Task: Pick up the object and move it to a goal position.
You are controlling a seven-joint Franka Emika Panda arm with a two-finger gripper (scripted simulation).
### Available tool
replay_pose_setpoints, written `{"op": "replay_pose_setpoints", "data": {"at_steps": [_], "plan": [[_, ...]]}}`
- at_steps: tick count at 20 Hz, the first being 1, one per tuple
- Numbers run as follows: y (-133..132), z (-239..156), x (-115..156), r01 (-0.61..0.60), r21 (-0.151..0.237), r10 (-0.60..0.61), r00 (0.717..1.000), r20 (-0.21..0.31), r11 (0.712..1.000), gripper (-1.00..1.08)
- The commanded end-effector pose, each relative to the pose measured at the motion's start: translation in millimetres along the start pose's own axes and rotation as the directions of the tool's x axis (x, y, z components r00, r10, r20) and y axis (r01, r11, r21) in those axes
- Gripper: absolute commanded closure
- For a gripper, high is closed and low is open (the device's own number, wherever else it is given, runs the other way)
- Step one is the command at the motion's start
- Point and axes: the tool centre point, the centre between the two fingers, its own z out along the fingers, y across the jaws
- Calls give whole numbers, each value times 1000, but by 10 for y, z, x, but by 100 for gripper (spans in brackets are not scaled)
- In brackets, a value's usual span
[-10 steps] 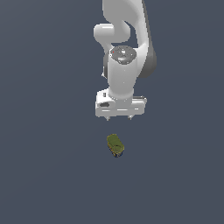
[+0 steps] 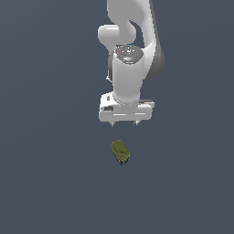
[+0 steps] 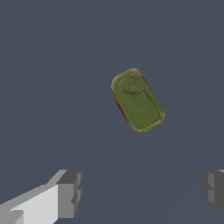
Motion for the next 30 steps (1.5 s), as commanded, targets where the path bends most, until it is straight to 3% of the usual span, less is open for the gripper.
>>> {"op": "replay_pose_setpoints", "data": {"at_steps": [1,8,16,30], "plan": [[-2,-17,9,-4,0,4,1000,-2,1000,-92],[10,34,54,28,-2,-28,1000,0,1000,-92],[53,224,228,148,-7,-148,989,7,989,-92],[178,746,598,423,-2,-423,906,23,906,-92]]}}
